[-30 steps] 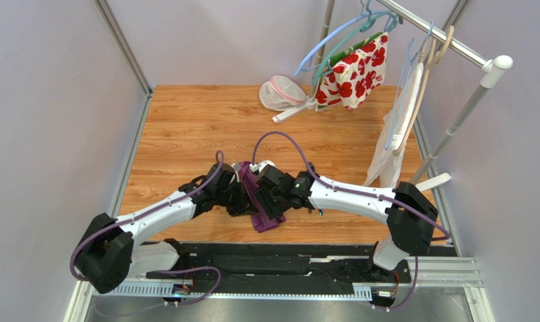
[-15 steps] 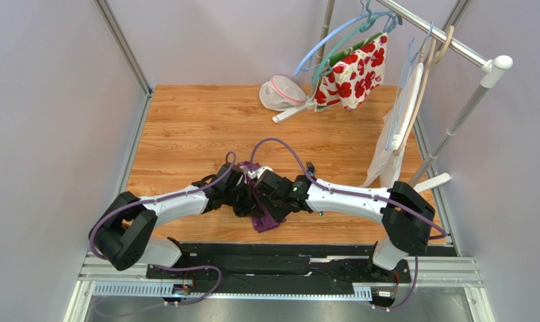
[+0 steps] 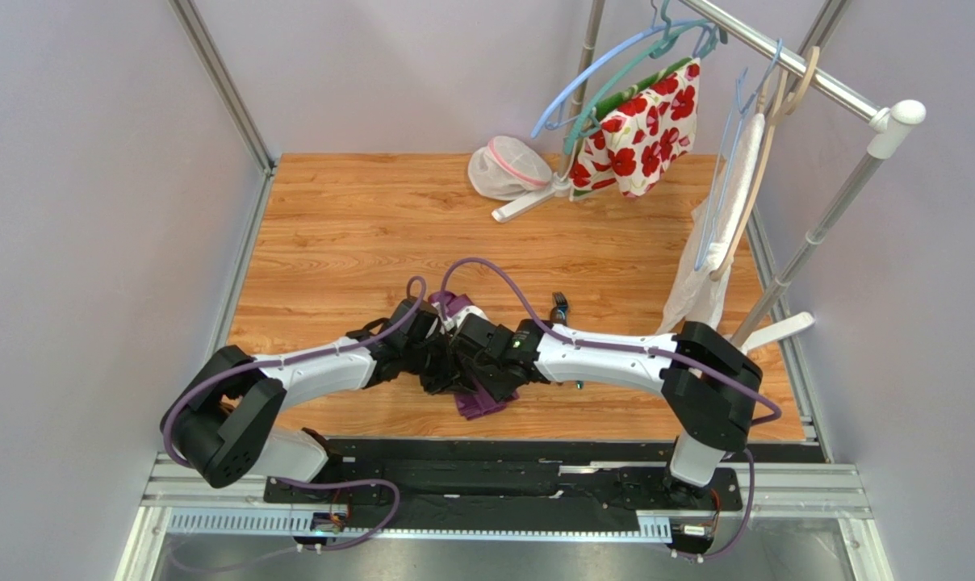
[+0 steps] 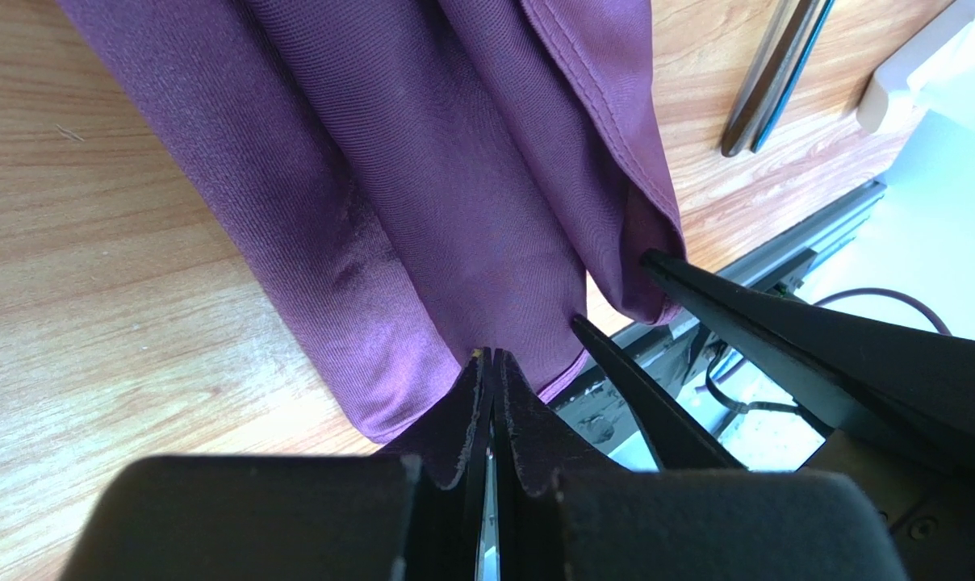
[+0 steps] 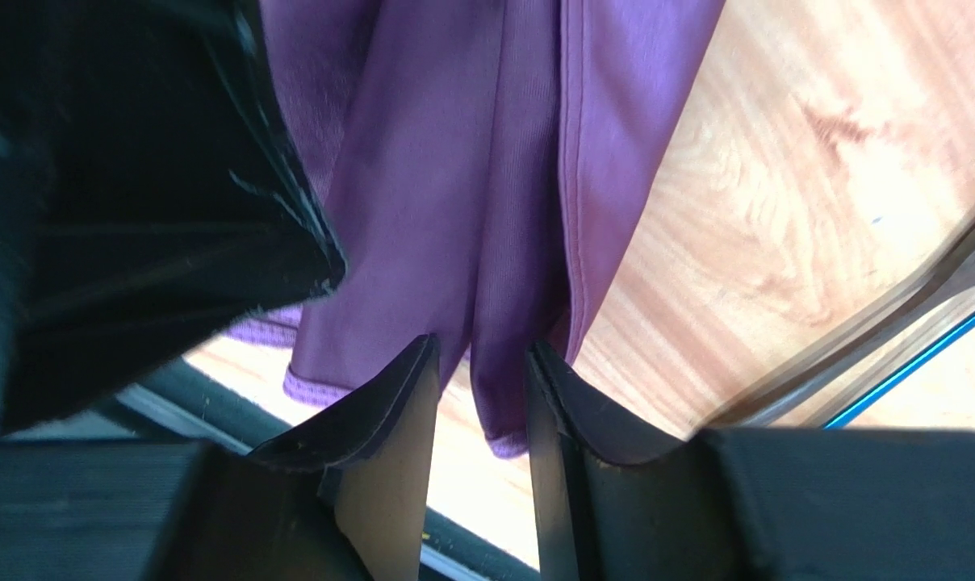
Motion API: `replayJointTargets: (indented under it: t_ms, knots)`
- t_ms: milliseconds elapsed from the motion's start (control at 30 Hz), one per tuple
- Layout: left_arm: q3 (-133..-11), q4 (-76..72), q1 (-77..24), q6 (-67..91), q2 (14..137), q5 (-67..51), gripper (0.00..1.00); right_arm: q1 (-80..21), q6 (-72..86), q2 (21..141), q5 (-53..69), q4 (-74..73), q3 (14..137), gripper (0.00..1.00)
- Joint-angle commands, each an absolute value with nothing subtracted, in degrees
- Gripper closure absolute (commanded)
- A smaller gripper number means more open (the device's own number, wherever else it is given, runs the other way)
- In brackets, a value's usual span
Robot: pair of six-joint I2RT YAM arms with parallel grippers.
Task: Fold the napkin into a case and place the utensils inside
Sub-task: Stuff the top corner of the smaller-rectangle-folded napkin at the center of the board.
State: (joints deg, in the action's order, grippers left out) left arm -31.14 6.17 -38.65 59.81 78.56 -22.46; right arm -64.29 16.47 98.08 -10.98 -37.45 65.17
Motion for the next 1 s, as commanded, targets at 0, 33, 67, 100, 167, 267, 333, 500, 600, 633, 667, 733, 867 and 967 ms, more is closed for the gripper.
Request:
replayJointTargets:
  t_ms: [0,33,67,100,167,267,333,500,600,633,667,733,867,967]
  knots:
    - [-30.9,4.1,-38.9,59.7,78.6,-23.1,0.95,-65.0,14.2,100.2,-14.7,-37.5,68.6,0.66]
    - [-30.8,4.2,-39.0,59.7,78.5,-23.1,0.95,-65.0,14.1,100.5,-15.2,-37.6,68.6,0.68]
    - [-30.7,4.2,-38.9,59.7,78.4,-23.1,0.95,-65.0,14.0,100.7,-15.5,-37.8,68.9,0.73]
    - [-30.8,4.6,-38.9,59.6,78.2,-23.1,0.95,-65.1,14.0,100.8,-15.7,-37.9,69.1,0.76]
    - [-31.0,5.0,-38.9,59.2,78.0,-22.9,0.95,-65.2,13.7,101.4,-16.3,-38.1,69.3,0.83]
    - [-31.0,5.7,-38.9,59.1,77.3,-22.9,0.95,-65.3,13.5,102.1,-16.9,-38.8,70.1,0.91]
    - [-30.8,6.2,-39.0,58.8,77.0,-22.5,0.95,-65.6,13.6,102.0,-17.3,-39.3,70.6,0.98]
    - [-30.0,6.0,-38.9,58.4,77.3,-22.1,0.95,-66.5,13.2,101.3,-18.2,-42.4,73.6,1.00]
    - [-29.4,5.1,-39.0,58.4,78.2,-22.0,0.95,-67.1,14.0,100.5,-17.4,-44.5,75.7,1.00]
    - [-29.1,4.7,-39.0,58.4,78.5,-21.9,0.95,-67.2,14.1,100.4,-15.4,-44.5,76.0,1.00]
    - [-28.8,4.1,-39.0,58.7,78.7,-21.9,0.96,-67.2,14.5,100.2,-14.2,-44.2,76.2,1.00]
    - [-28.2,3.5,-38.9,59.0,78.9,-21.5,0.96,-67.2,16.0,100.5,-10.7,-42.6,76.0,1.00]
    - [-27.5,3.2,-38.9,59.2,78.3,-20.9,0.96,-67.2,18.8,102.1,-5.8,-39.4,75.1,1.00]
    - [-26.7,2.8,-38.9,59.7,77.7,-20.8,0.97,-67.2,20.6,103.3,-3.6,-37.0,74.9,1.00]
